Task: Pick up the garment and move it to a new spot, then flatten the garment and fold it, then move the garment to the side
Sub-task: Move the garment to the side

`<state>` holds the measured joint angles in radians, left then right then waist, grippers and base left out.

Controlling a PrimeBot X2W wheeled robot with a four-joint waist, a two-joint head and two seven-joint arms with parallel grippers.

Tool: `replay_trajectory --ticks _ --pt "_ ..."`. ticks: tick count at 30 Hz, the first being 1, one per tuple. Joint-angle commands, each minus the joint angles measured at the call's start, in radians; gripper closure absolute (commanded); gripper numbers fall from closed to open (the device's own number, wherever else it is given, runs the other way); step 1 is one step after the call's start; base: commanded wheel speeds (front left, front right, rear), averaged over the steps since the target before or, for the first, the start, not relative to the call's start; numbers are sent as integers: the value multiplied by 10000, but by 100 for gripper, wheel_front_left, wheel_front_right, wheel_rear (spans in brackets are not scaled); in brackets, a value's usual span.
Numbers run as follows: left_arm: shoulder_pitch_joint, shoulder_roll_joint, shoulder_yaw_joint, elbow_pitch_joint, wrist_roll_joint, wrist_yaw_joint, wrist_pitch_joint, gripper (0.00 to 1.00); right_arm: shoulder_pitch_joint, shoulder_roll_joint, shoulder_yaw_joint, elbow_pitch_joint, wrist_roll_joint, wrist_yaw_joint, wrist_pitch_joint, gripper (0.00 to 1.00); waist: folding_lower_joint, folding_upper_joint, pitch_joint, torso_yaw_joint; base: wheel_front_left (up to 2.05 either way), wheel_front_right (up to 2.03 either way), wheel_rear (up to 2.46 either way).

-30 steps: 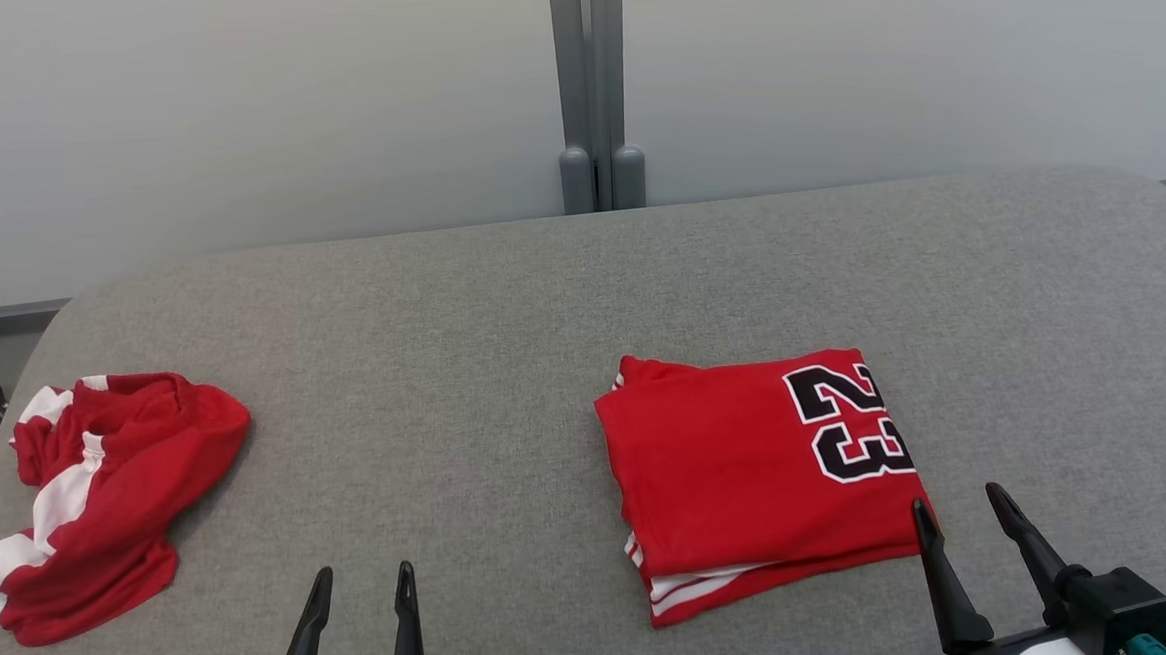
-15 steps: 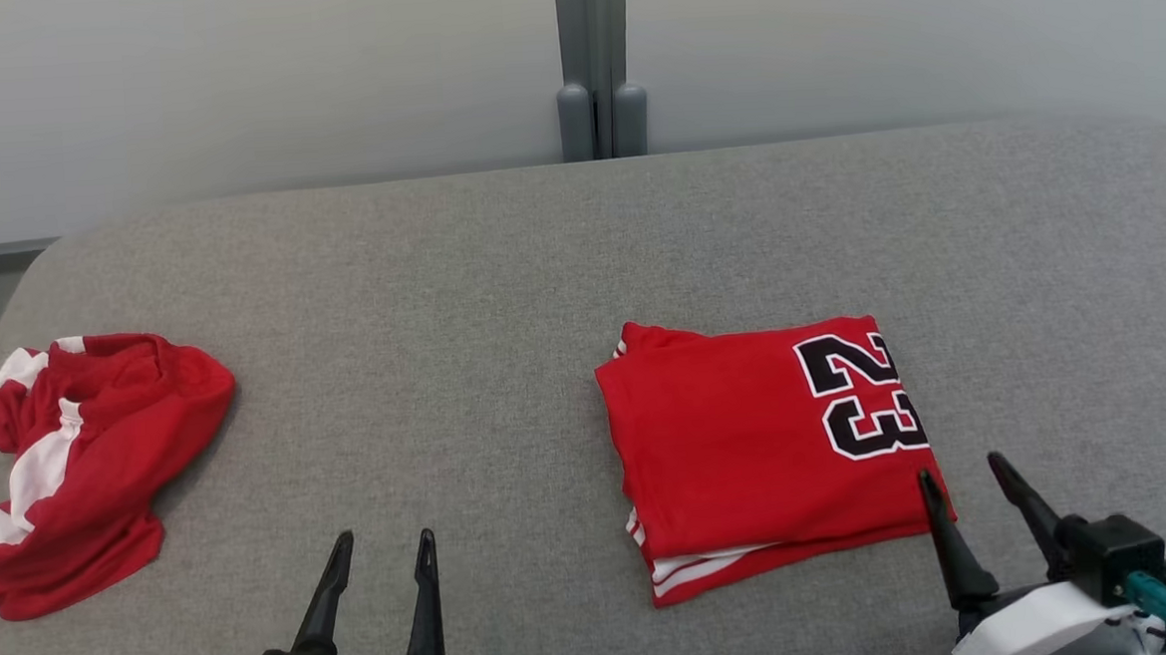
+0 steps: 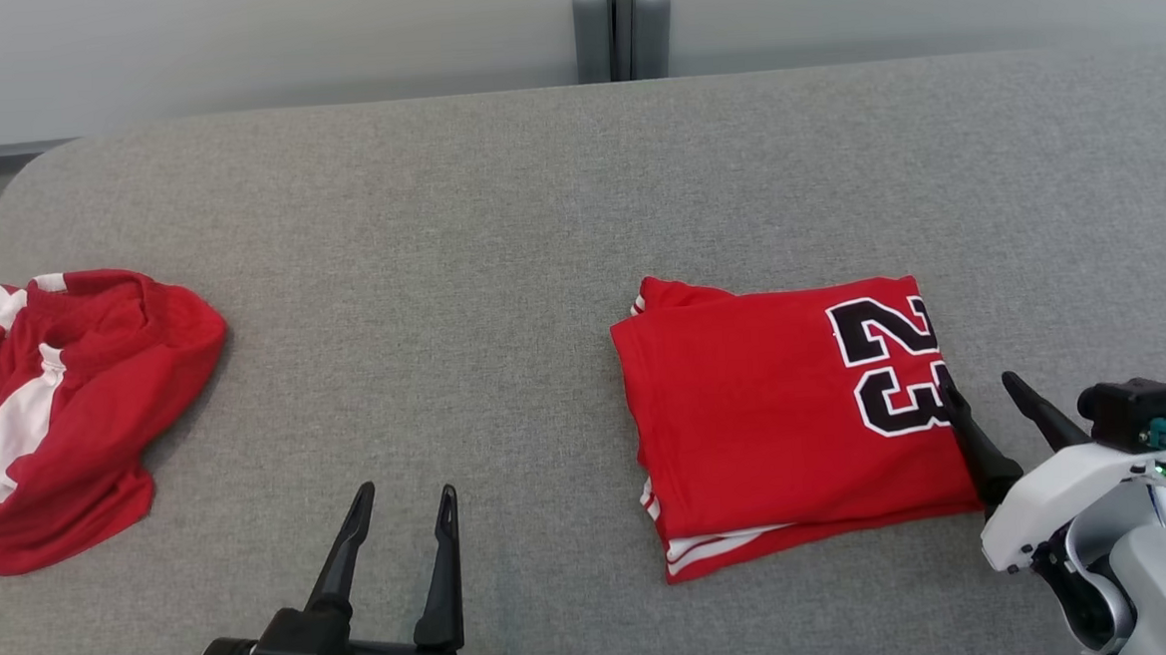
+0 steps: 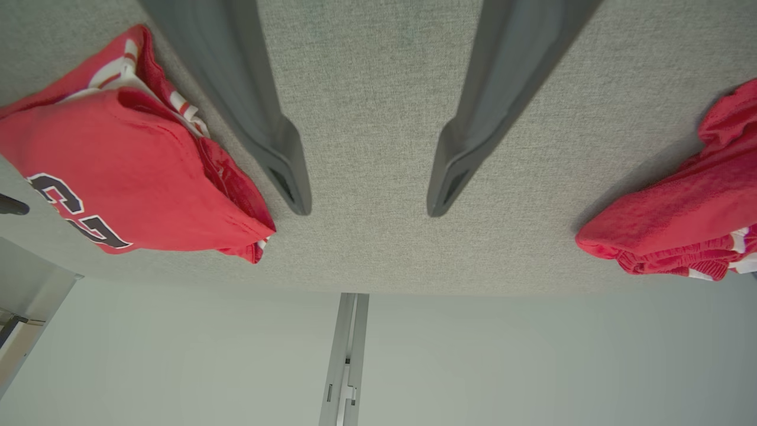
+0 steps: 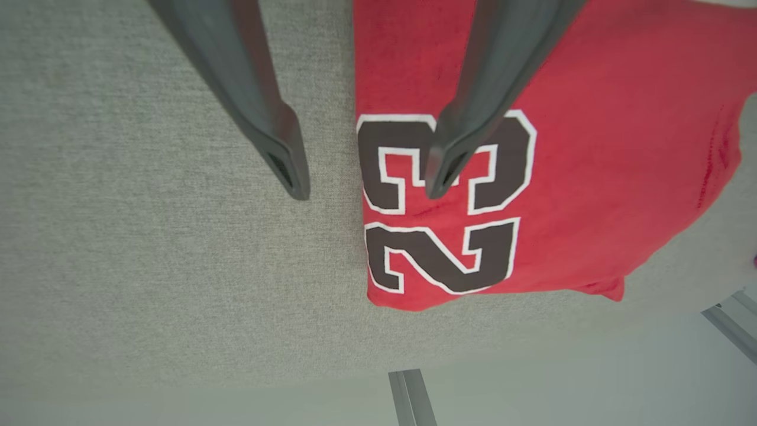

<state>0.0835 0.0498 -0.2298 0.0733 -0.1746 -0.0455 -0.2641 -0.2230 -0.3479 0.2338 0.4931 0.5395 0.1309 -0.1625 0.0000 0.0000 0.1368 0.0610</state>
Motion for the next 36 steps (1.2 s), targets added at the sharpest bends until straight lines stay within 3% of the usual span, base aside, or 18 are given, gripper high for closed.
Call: replay_trajectory --ticks 1,7,9,10,11,12,13,16,21,29,36 --pt "-219 17 -16 -3 -2 -71 1 0 -227 -160 118 116 201 -5 48 0 0 0 147 56 0 0 0" --pt "-467 18 -126 -120 -42 -80 -1 0 -987 -490 969 853 1133 -5 277 0 0 0 619 114 0 0 0" --pt "-554 17 -135 -226 -63 -86 1 0 -1180 -562 1234 1044 1324 -5 345 34 0 0 813 125 0 0 0" --pt "-616 18 -132 -294 -65 -74 1 0 -1312 -630 1358 1123 1409 -3 351 56 0 0 932 125 0 0 0" --pt "-658 17 -141 -345 -72 -63 -1 0 -1428 -694 1467 1166 1469 -5 352 66 0 0 1041 123 0 0 0" --pt "-704 17 -156 -391 -102 -64 -1 0 -1557 -748 1599 1210 1562 -5 340 95 0 0 1158 120 0 0 0" --pt "-750 17 -167 -422 -105 -64 1 0 -1632 -799 1715 1253 1627 -6 355 100 0 0 1261 116 0 0 0" --pt "-922 17 -232 -443 -116 -101 -1 0 -1944 -1146 2001 1339 1687 -11 223 100 0 0 1652 92 0 0 0" --pt "-1380 17 -397 -877 -80 0 -1 0 -2757 -1895 1631 1548 1174 -11 -462 100 0 0 2556 -95 0 0 0" --pt "-2154 21 -724 -2084 150 -192 5 0 -4261 -3349 292 1626 603 -9 -715 100 0 0 4239 -509 0 0 0" --pt "-2879 102 -847 -3112 253 -441 4 0 -5537 -4579 -1353 1423 181 -8 -313 100 0 0 5643 -765 0 0 0"
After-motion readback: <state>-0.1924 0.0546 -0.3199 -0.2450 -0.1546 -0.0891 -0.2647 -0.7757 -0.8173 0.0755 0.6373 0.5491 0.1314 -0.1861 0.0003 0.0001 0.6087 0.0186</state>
